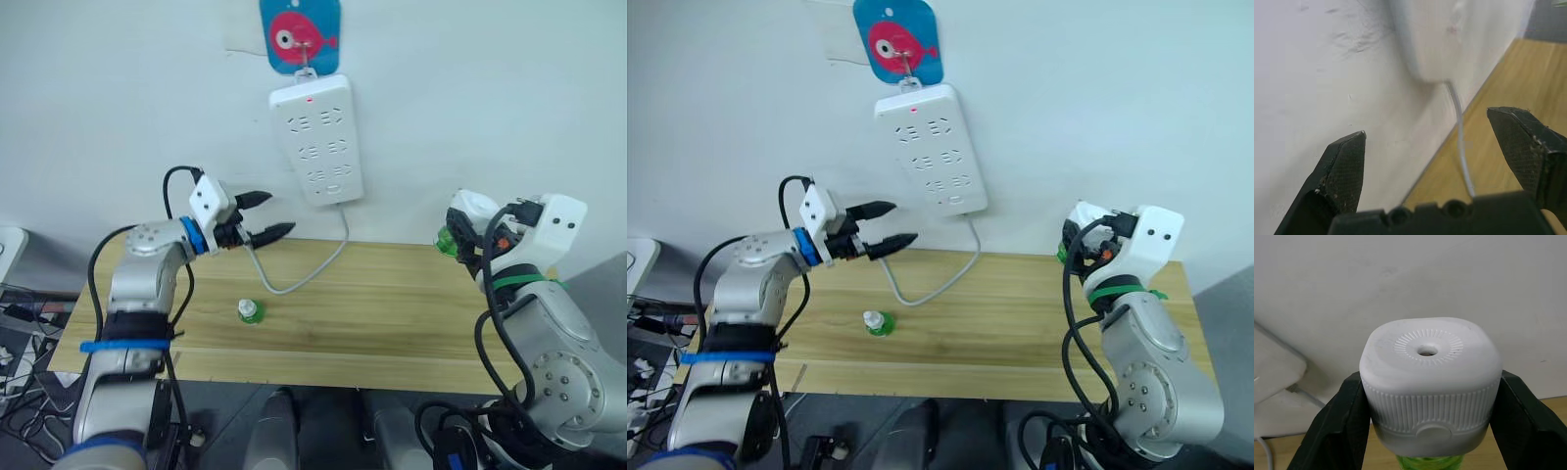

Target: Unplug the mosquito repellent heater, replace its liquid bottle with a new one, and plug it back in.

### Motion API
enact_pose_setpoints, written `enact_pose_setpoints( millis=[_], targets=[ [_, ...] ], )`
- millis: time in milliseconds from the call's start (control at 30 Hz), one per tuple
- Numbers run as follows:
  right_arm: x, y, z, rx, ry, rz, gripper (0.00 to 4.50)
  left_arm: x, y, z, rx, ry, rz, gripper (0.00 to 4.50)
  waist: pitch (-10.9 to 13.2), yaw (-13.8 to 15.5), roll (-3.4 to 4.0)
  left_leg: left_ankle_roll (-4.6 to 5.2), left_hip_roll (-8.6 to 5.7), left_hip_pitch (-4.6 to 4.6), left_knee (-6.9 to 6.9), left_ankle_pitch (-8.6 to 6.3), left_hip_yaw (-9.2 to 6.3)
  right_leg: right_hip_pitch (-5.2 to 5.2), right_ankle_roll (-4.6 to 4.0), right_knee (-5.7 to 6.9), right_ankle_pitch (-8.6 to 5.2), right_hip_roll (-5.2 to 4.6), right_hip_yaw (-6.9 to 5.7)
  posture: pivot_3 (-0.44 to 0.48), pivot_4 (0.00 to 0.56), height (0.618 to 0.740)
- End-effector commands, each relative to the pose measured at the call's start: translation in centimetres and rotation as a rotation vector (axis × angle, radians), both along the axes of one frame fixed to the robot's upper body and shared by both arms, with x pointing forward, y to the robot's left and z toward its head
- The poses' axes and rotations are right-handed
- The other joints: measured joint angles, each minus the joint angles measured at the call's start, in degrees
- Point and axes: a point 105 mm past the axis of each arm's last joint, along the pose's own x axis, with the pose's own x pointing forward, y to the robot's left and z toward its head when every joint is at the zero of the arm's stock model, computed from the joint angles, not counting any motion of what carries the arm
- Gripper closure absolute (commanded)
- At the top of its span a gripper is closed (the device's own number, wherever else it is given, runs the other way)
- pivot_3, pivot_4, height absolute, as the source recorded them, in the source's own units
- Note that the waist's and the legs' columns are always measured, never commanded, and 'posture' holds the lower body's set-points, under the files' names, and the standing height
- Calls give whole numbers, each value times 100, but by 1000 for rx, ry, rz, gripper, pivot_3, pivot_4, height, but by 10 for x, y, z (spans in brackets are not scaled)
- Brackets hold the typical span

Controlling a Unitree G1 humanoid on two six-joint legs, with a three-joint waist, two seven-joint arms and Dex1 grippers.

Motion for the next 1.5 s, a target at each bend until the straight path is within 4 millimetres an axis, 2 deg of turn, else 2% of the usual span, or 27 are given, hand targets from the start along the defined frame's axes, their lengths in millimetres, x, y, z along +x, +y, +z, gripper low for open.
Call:
enact_pose_setpoints(
  millis=[33, 167, 233, 400, 600, 700, 800, 1000, 1267, 1333, 1400, 1500],
  targets=[
    [-2, 10, -4, 205, 1, 24, 1577, -33, -32, 21, -34, -134, -118, 18, 2, 74, -2, 0, -3, 0, -5, 0, -1, 0, 0, -2, -3, -6, -3, 157, 281, 740],
    [-1, 9, -8, 278, 28, 24, 1577, -55, -56, 18, -56, -161, -196, 18, 4, 124, -3, 21, -28, -2, 4, -12, 3, 19, 3, -26, -2, -31, -3, 151, 281, 740],
    [-1, 9, -13, 364, 60, 27, 1577, -68, -75, 6, -51, -186, -263, 18, 5, 121, -3, 28, -29, -1, 14, -15, 5, 25, 35, -31, -14, -32, -1, 151, 281, 740],
    [2, 23, -12, 562, 62, 73, 1577, -65, -104, -7, -109, -189, -258, 18, 8, 108, -3, 32, -29, 15, 20, -14, 4, 56, 39, -47, -14, -29, -2, 117, 283, 740],
    [3, 35, -6, 693, 51, 101, 1577, -72, -135, -14, -169, -217, -283, 18, 21, -18, 7, 39, -57, 26, 18, -11, 11, 66, 43, -50, -10, -21, 6, 96, 288, 740],
    [2, 40, -4, 715, 52, 115, 1577, -72, -143, -14, -189, -221, -281, 18, 22, -24, 6, 44, -60, 24, 11, -15, 4, 67, 42, -51, -9, -20, 0, 90, 292, 740],
    [0, 42, -7, 708, 59, 126, 1577, -71, -146, -14, -199, -226, -273, 18, 23, -42, 5, 58, -77, 21, 11, -23, 6, 67, 16, -52, 6, -33, 6, 85, 292, 740],
    [1, 33, -15, 673, 64, 144, 1577, -70, -142, -17, -191, -224, -283, 18, 24, -53, 4, 62, -94, 25, 18, -25, 7, 83, 32, -58, -2, -43, 7, 77, 297, 740],
    [0, -5, -35, 360, 136, 413, 1577, -67, -133, -23, -155, -216, -310, 18, 51, -38, 8, 80, -91, 30, 15, -31, -10, 107, 51, -86, -5, -43, -10, 64, 307, 740],
    [3, -17, -36, 330, 166, 442, 1577, -67, -130, -24, -146, -217, -318, 18, 94, -43, 41, 87, -94, 26, 25, -33, 0, 106, 51, -81, -1, -61, 2, 66, 315, 740],
    [5, -25, -36, 300, 198, 472, 1577, -69, -126, -27, -134, -213, -321, 18, 105, -51, 27, 113, -115, 25, 33, -31, 26, 108, 93, -86, 2, -83, 6, 70, 322, 740],
    [8, -33, -35, 291, 226, 509, 1577, -74, -120, -31, -121, -205, -327, 18, 112, -76, 15, 122, -110, 27, 36, -29, 28, 114, 115, -103, 8, -81, 9, 74, 327, 740]
  ],
)
